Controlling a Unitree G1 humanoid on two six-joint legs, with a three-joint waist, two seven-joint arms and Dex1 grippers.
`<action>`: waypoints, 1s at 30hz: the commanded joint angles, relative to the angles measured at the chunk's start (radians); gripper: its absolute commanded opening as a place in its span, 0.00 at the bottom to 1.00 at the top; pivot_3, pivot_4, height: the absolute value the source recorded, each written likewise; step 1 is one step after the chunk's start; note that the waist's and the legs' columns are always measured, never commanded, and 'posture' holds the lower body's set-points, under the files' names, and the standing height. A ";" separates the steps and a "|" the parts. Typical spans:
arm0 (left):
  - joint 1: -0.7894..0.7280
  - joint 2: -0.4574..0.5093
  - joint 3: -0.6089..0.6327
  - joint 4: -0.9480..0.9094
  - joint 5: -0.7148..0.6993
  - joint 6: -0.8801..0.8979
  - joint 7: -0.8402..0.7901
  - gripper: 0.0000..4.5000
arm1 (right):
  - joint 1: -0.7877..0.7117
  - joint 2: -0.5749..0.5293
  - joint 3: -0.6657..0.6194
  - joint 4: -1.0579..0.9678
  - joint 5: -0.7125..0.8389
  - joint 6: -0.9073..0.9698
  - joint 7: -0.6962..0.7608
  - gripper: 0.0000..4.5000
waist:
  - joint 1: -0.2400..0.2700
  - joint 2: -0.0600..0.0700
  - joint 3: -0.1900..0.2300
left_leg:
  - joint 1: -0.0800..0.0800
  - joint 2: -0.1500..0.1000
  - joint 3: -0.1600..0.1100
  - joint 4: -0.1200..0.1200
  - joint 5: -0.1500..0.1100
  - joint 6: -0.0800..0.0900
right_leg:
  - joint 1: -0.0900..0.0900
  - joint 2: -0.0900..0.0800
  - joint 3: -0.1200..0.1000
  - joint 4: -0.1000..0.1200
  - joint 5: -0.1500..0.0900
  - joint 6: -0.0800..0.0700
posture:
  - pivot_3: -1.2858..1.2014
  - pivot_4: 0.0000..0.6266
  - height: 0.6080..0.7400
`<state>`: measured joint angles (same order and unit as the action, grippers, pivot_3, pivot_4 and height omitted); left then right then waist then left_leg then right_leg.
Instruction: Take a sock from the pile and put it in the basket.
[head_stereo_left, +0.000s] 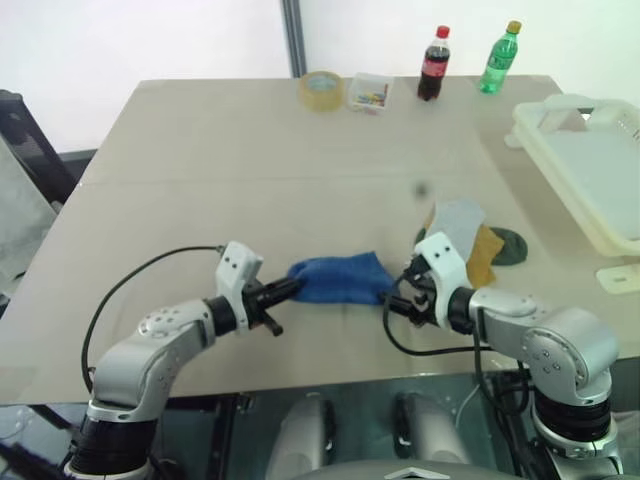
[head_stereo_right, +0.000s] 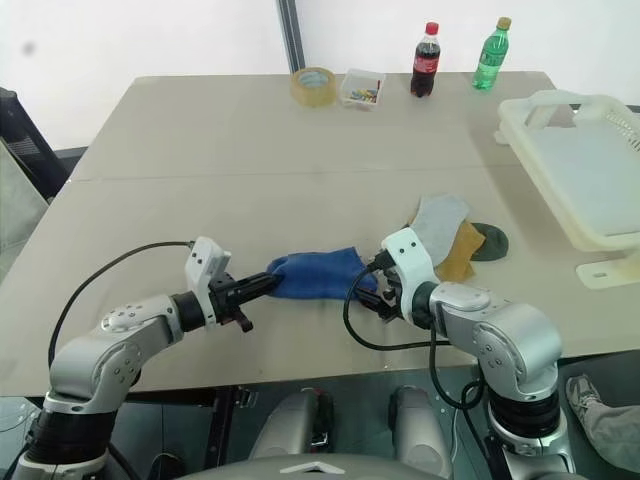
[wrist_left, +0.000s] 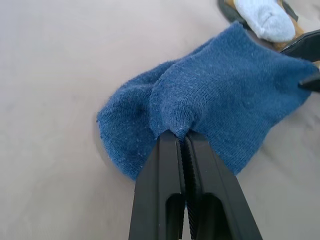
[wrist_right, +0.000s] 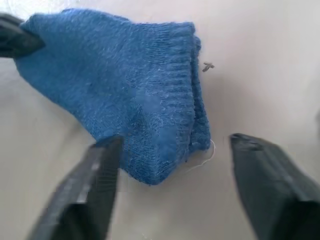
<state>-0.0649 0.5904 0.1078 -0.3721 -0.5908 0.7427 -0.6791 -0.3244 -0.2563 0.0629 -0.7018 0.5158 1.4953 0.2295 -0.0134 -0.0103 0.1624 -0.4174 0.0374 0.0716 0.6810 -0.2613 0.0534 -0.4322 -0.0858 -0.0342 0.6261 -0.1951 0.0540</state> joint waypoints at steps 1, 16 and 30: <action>-0.016 -0.016 0.033 -0.045 -0.024 -0.074 -0.028 0.00 | 0.006 -0.008 0.002 -0.016 -0.004 -0.030 0.001 0.98 | 0.000 0.000 0.000 | 0.000 0.000 0.000 0.000 0.000 0.000 | 0.000 0.000 0.000 0.000 0.000 0.000 | 0.52 0.24 1.00; -0.004 0.046 -0.021 0.006 0.015 -0.086 -0.091 0.00 | -0.054 -0.024 0.012 -0.005 -0.006 -0.131 0.009 0.98 | -0.001 0.000 0.000 | 0.000 0.000 0.000 0.000 0.000 0.000 | 0.000 0.000 0.000 0.000 0.000 0.000 | 0.52 0.24 1.00; -0.036 0.060 -0.065 0.089 0.088 -0.145 -0.123 0.00 | -0.049 -0.019 0.182 0.113 -0.167 -0.641 0.075 0.98 | -0.001 0.000 0.001 | 0.000 0.000 0.000 -0.001 0.000 0.000 | -0.001 0.000 0.000 0.000 0.000 0.000 | 0.52 0.24 1.00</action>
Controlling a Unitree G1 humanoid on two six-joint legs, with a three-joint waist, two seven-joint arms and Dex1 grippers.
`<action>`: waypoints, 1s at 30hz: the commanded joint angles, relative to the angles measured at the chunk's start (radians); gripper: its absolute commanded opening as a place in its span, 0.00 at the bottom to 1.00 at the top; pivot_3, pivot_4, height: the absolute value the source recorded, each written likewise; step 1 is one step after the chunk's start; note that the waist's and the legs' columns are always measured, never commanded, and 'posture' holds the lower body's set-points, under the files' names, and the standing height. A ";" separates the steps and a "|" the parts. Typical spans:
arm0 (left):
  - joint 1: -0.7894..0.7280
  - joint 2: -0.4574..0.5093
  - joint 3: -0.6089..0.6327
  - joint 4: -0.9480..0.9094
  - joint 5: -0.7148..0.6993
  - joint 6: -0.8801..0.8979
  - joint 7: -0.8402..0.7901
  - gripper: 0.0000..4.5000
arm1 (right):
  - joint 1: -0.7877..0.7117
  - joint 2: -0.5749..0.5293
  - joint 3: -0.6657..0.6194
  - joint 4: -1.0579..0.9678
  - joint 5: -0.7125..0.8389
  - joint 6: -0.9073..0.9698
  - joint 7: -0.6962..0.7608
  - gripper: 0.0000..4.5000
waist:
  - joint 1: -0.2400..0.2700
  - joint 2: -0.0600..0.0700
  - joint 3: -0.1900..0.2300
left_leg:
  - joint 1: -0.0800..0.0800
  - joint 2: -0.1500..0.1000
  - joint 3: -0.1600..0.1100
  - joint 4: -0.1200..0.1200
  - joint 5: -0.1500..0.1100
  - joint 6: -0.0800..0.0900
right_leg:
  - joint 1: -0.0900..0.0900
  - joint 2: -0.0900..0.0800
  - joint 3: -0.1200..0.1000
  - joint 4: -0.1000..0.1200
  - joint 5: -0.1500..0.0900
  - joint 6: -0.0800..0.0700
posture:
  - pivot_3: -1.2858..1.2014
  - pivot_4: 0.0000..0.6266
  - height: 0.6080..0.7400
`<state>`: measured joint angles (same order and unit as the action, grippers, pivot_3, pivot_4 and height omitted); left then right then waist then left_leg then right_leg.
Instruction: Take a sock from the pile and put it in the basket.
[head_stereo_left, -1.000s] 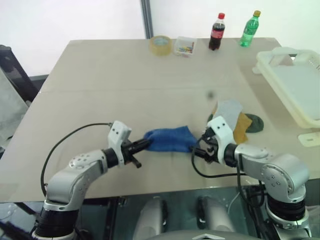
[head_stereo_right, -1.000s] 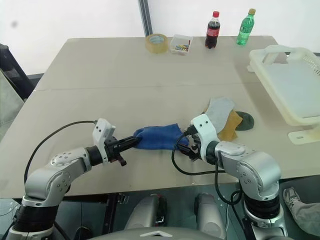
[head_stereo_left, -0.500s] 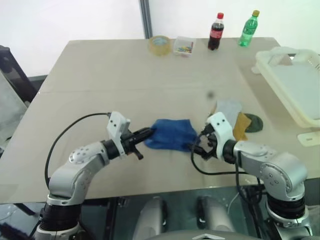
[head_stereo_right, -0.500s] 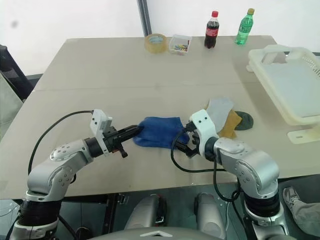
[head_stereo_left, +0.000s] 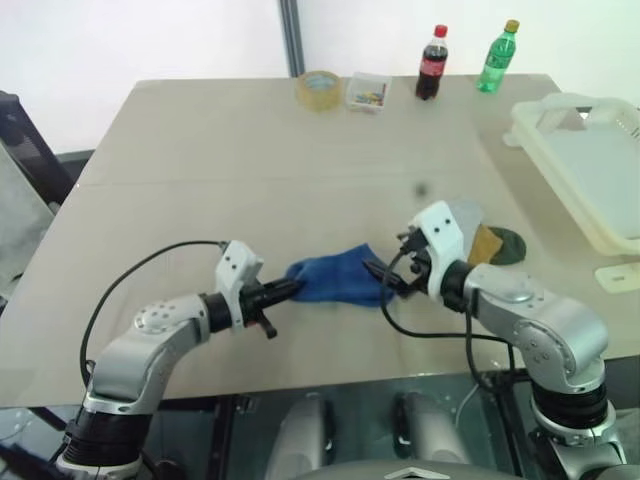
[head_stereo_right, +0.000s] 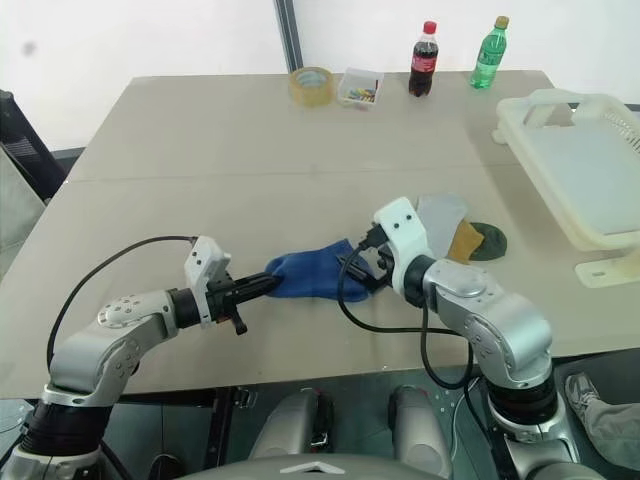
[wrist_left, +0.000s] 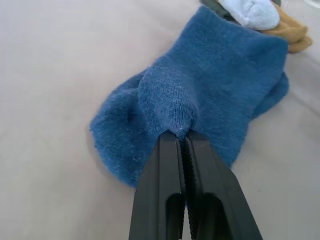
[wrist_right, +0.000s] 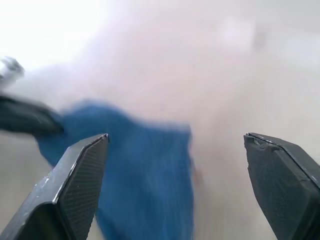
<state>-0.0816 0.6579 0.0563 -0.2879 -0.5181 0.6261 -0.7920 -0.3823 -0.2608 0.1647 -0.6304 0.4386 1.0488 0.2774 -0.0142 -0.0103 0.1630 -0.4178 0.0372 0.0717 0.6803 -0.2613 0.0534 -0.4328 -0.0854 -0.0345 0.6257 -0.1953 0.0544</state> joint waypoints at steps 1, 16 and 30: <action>-0.026 -0.011 -0.019 0.009 0.019 -0.032 -0.011 0.00 | 0.023 -0.018 0.114 0.079 -0.125 -0.257 0.033 0.98 | 0.001 0.000 0.000 | 0.000 0.000 0.000 0.000 0.000 0.000 | 0.000 0.000 0.000 0.000 0.000 0.000 | 0.52 0.24 1.00; -0.071 -0.032 0.013 0.018 -0.049 0.045 -0.030 0.23 | 0.104 -0.066 0.259 0.413 -0.417 -0.441 0.011 1.00 | 0.001 -0.002 -0.001 | 0.002 0.000 0.001 0.000 0.000 0.000 | 0.002 0.000 0.000 0.000 0.000 0.000 | 0.52 0.24 1.00; -0.206 0.055 0.014 0.247 0.036 0.003 -0.073 0.99 | -0.050 -0.216 0.310 0.678 -0.536 -0.953 0.288 1.00 | 0.003 -0.004 -0.002 | 0.003 0.000 0.000 0.001 0.000 0.000 | 0.003 0.000 0.000 0.000 0.000 0.001 | 0.52 0.24 1.00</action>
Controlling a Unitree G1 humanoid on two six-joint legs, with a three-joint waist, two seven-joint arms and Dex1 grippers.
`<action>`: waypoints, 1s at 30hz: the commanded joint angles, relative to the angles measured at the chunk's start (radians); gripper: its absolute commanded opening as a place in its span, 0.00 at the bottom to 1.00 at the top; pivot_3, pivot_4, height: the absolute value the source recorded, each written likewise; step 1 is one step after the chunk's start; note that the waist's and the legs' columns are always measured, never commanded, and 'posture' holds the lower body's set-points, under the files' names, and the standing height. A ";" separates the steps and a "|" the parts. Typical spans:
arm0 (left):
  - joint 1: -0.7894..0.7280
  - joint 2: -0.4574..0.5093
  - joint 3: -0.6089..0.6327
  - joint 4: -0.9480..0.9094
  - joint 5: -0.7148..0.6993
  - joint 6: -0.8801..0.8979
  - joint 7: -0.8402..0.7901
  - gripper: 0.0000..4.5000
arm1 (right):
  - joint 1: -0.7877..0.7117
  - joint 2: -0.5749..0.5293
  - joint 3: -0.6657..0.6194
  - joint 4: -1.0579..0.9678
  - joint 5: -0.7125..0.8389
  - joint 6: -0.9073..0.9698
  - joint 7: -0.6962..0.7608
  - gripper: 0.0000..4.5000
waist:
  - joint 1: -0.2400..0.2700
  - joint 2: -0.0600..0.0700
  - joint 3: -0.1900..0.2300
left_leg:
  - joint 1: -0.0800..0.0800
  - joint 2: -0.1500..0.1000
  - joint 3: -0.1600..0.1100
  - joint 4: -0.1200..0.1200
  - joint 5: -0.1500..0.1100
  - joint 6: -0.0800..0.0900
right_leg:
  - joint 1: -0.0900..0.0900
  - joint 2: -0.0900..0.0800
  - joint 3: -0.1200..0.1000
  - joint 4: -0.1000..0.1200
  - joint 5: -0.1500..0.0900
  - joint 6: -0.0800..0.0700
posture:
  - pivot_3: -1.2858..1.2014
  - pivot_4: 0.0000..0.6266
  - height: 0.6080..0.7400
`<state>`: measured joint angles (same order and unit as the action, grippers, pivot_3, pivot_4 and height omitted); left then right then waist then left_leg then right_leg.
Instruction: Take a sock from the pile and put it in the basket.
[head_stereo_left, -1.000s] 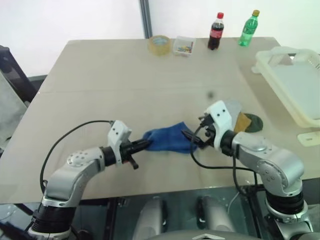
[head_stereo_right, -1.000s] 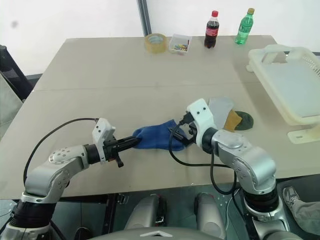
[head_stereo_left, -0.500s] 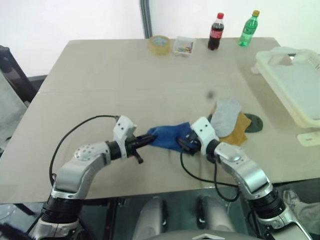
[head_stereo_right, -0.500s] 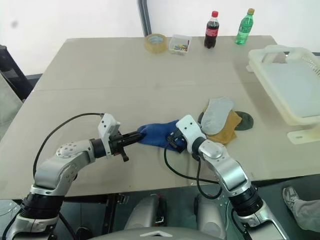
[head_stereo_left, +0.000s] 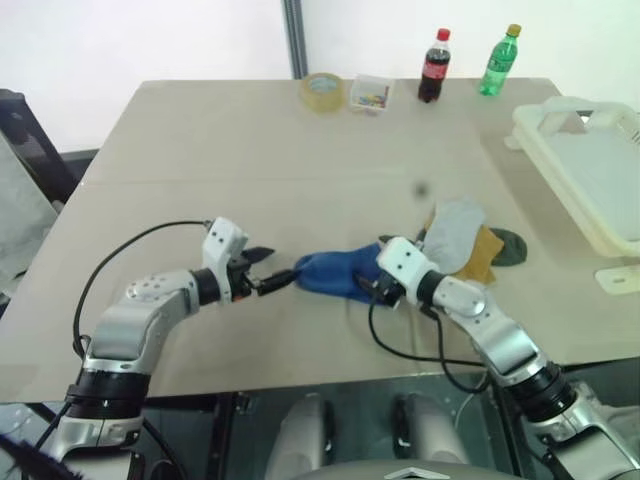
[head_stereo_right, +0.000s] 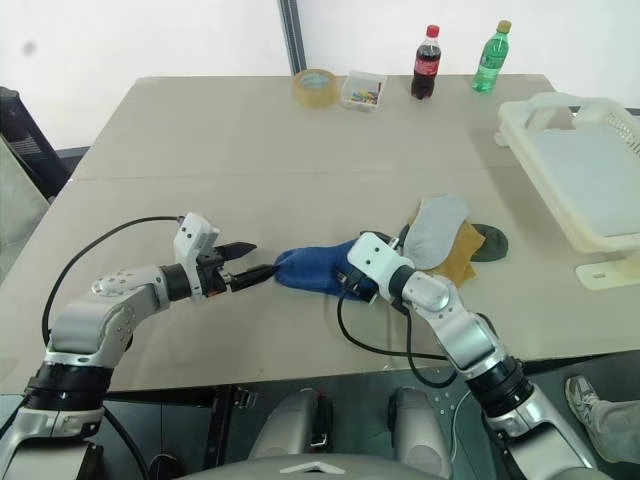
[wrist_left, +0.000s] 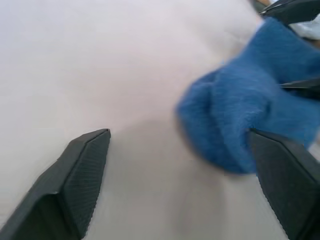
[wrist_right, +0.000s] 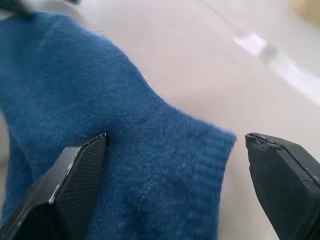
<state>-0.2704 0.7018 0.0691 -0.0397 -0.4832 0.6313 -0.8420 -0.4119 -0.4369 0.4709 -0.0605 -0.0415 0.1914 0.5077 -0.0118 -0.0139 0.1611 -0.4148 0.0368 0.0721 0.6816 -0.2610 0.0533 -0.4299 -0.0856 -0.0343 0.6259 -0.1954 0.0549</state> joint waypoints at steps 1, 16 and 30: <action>-0.022 0.007 -0.004 -0.001 -0.004 0.010 -0.027 0.99 | -0.040 -0.045 0.005 0.143 -0.058 -0.143 0.079 1.00 | 0.000 0.000 0.000 | 0.000 0.000 0.000 0.000 0.000 0.000 | 0.000 0.000 0.000 0.000 0.000 0.000 | 0.52 0.24 1.00; -0.080 -0.083 -0.089 -0.031 -0.050 0.169 -0.050 0.99 | -0.217 -0.017 -0.092 0.401 -0.041 -0.616 0.215 1.00 | 0.000 0.000 0.000 | 0.000 0.000 0.000 0.000 0.002 -0.003 | 0.001 0.000 0.000 0.000 0.002 0.003 | 0.52 0.24 1.00; -0.038 -0.095 -0.138 -0.097 -0.078 0.257 -0.091 0.99 | 0.240 0.212 -0.328 -0.546 0.212 0.668 -0.105 1.00 | 0.005 0.000 0.000 | 0.000 0.001 0.000 0.000 0.000 0.000 | 0.000 0.000 0.000 0.002 0.001 0.000 | 0.52 0.24 1.00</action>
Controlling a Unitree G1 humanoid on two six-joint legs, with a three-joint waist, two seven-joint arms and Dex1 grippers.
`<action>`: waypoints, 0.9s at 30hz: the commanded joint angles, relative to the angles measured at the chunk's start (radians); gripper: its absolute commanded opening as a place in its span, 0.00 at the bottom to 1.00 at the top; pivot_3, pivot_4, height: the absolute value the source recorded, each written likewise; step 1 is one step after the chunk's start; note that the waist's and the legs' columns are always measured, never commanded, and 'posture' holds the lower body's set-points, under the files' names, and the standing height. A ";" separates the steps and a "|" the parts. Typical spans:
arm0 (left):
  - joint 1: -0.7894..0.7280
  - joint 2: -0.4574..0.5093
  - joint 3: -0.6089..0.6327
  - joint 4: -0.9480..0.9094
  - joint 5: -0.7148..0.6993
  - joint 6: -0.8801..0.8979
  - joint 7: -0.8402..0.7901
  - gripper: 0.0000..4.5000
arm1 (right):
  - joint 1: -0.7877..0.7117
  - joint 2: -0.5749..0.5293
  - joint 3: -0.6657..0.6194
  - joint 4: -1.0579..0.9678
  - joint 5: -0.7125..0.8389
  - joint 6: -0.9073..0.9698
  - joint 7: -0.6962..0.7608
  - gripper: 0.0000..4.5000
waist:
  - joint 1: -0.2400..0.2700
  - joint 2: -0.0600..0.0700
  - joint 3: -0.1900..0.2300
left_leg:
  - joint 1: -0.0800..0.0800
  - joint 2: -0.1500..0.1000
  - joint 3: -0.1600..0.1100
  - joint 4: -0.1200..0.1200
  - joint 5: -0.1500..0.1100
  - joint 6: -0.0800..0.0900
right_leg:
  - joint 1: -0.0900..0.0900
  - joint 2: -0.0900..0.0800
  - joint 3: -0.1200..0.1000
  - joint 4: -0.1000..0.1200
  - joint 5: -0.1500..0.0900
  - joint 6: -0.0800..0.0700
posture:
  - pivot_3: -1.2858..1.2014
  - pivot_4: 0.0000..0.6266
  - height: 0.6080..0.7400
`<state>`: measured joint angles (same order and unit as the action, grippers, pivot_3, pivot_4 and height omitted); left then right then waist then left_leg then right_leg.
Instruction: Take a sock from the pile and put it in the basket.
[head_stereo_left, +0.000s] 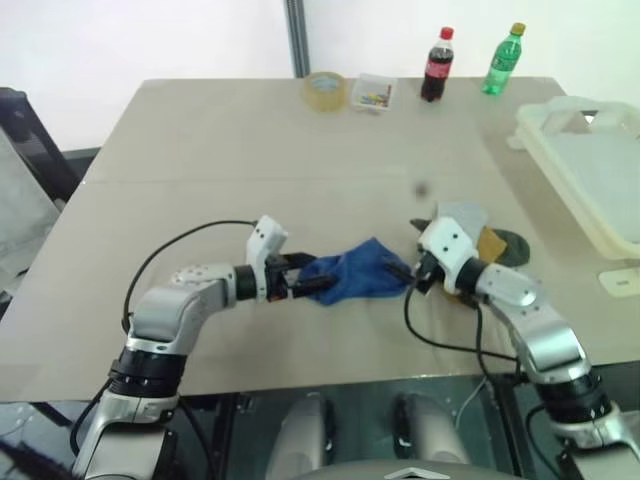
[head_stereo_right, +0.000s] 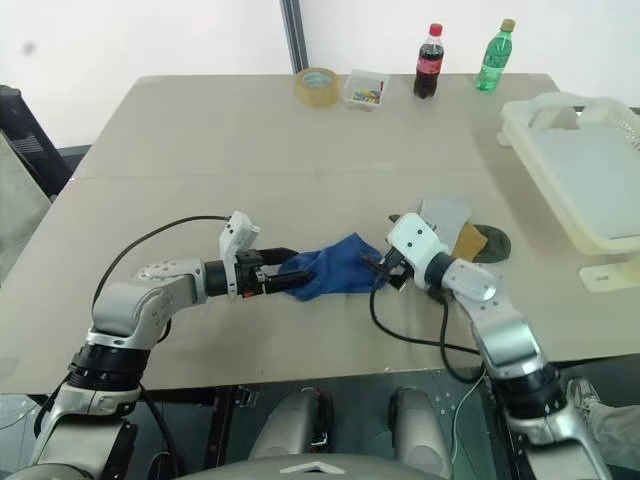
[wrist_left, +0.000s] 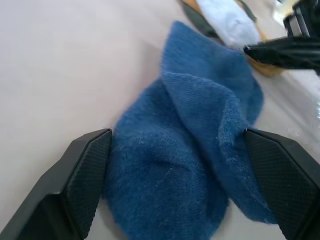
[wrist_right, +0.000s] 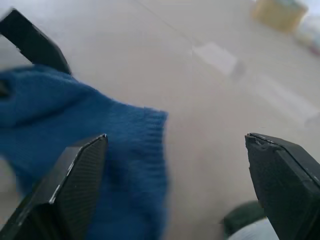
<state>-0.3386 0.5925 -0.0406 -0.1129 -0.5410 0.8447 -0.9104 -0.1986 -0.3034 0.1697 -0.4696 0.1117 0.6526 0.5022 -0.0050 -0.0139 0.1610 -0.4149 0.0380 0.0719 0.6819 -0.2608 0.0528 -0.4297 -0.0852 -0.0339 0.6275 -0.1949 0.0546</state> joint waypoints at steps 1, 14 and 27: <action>0.035 0.018 -0.024 -0.029 -0.025 0.052 -0.021 0.99 | 0.042 0.090 -0.014 -0.145 0.050 0.234 -0.117 1.00 | -0.004 0.000 0.000 | 0.000 0.000 0.000 0.000 0.000 0.000 | 0.000 0.000 0.000 0.000 0.000 0.000 | 0.52 0.24 1.00; 0.132 0.021 0.036 -0.170 -0.147 0.193 0.034 0.99 | 0.064 0.082 0.058 -0.085 -0.020 0.089 -0.192 1.00 | -0.009 0.000 0.000 | 0.000 -0.001 0.000 0.000 0.000 0.000 | -0.001 0.000 0.000 -0.001 0.000 0.000 | 0.52 0.24 1.00; 0.157 0.028 0.070 -0.167 -0.145 0.162 0.099 0.99 | 0.081 0.074 0.095 0.010 -0.037 -0.049 -0.167 1.00 | -0.008 0.000 0.000 | 0.000 -0.001 0.000 0.000 0.000 0.000 | 0.000 0.000 0.000 0.000 0.000 0.000 | 0.52 0.24 1.00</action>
<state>-0.1954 0.6084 0.0255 -0.2931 -0.7011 1.0003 -0.8333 -0.1120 -0.2278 0.2802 -0.4144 0.0616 0.6214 0.3263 -0.0135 -0.0138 0.1607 -0.4146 0.0376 0.0719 0.6821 -0.2610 0.0531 -0.4302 -0.0852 -0.0334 0.6271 -0.1953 0.0546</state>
